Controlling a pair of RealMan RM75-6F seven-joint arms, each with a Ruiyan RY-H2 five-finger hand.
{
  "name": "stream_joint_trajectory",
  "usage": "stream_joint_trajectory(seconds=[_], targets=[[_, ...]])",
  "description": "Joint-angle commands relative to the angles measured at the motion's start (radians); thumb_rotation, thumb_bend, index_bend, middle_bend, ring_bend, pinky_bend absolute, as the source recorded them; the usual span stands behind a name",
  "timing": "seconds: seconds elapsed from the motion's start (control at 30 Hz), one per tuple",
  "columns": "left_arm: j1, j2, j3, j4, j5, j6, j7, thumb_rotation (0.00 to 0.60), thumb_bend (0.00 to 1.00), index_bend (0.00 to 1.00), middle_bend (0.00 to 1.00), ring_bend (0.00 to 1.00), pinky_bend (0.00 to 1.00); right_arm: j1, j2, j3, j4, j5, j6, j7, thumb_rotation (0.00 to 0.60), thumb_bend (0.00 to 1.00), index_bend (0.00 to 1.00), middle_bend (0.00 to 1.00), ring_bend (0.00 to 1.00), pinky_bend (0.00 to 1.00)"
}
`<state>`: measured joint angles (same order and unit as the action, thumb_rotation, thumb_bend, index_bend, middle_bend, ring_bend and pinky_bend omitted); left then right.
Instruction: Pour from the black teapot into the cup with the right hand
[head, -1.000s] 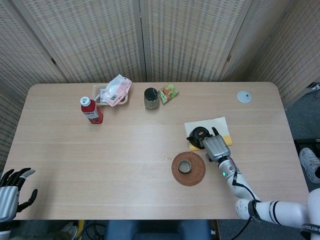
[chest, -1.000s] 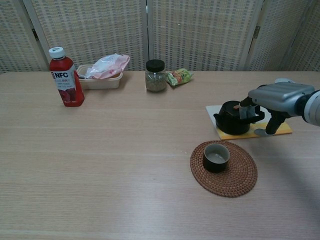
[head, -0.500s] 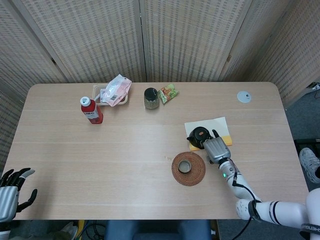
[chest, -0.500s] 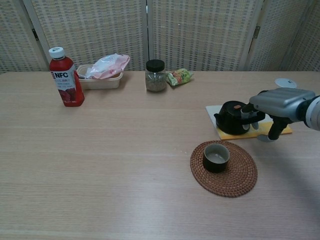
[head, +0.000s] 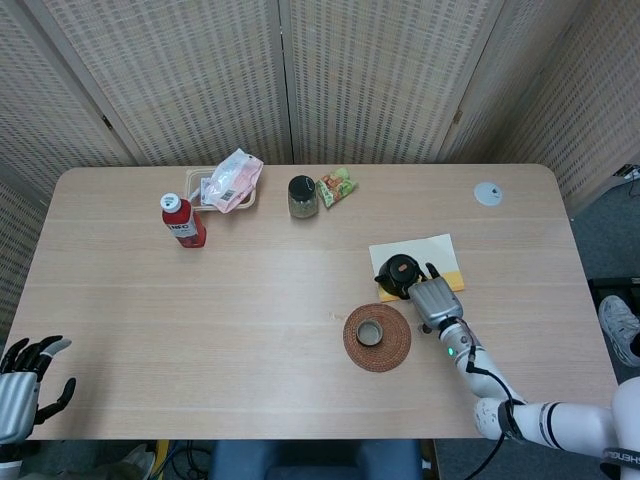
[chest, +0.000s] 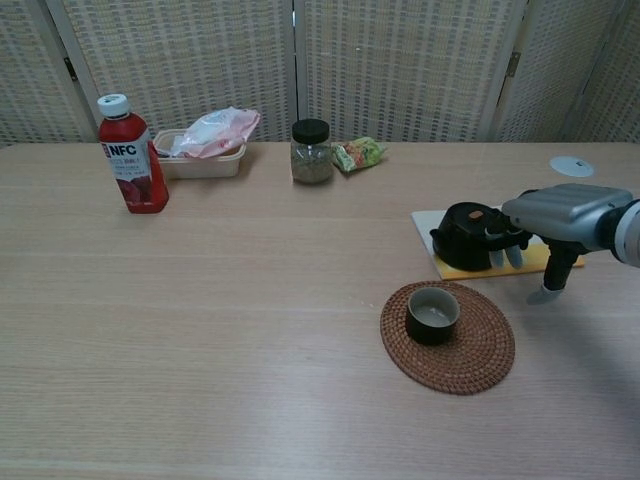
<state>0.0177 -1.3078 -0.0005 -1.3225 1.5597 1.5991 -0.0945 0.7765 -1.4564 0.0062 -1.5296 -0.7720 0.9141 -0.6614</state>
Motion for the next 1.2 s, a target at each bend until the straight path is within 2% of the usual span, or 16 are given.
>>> stream_joint_trajectory(seconds=[0.03, 0.23, 0.3, 0.37, 0.53, 0.63, 0.9, 1.2], targets=[[0.001, 0.000, 0.001, 0.001, -0.001, 0.000, -0.001, 0.600, 0.37, 0.25, 0.20, 0.21, 0.09, -0.001, -0.001, 0.000, 0.003, -0.003, -0.004, 0.006, 0.600, 0.00, 0.44, 0.47, 0.34, 0.00], [0.002, 0.000, 0.001, 0.000, -0.001, 0.000, -0.001, 0.600, 0.37, 0.25, 0.20, 0.21, 0.09, -0.001, -0.002, 0.004, 0.009, -0.007, -0.006, 0.015, 0.600, 0.00, 0.48, 0.50, 0.37, 0.00], [0.002, -0.001, 0.001, 0.000, -0.002, -0.001, -0.001, 0.600, 0.37, 0.24, 0.20, 0.21, 0.09, 0.000, -0.003, 0.003, 0.012, -0.010, -0.007, 0.014, 0.583, 0.00, 0.49, 0.50, 0.37, 0.00], [0.002, -0.001, 0.002, 0.001, -0.002, -0.002, -0.003, 0.600, 0.37, 0.25, 0.20, 0.21, 0.09, 0.001, -0.002, 0.004, 0.013, -0.008, -0.014, 0.021, 0.546, 0.00, 0.49, 0.51, 0.37, 0.00], [0.002, -0.002, 0.002, 0.005, -0.002, -0.003, -0.006, 0.600, 0.36, 0.25, 0.20, 0.21, 0.09, -0.002, -0.001, 0.005, 0.024, -0.032, -0.022, 0.043, 0.389, 0.00, 0.52, 0.52, 0.37, 0.00], [0.002, -0.003, 0.002, 0.006, -0.002, -0.003, -0.008, 0.600, 0.36, 0.25, 0.20, 0.21, 0.09, -0.004, -0.002, 0.006, 0.029, -0.044, -0.022, 0.054, 0.345, 0.00, 0.54, 0.53, 0.38, 0.00], [0.002, -0.004, 0.002, 0.009, -0.002, -0.003, -0.011, 0.600, 0.36, 0.25, 0.20, 0.21, 0.09, -0.009, -0.019, 0.007, 0.050, -0.058, 0.005, 0.039, 0.340, 0.00, 0.65, 0.62, 0.49, 0.00], [0.002, -0.006, 0.002, 0.014, -0.002, -0.004, -0.016, 0.600, 0.36, 0.25, 0.20, 0.21, 0.09, -0.007, -0.035, 0.007, 0.070, -0.039, 0.010, 0.003, 0.340, 0.00, 0.70, 0.66, 0.54, 0.00]])
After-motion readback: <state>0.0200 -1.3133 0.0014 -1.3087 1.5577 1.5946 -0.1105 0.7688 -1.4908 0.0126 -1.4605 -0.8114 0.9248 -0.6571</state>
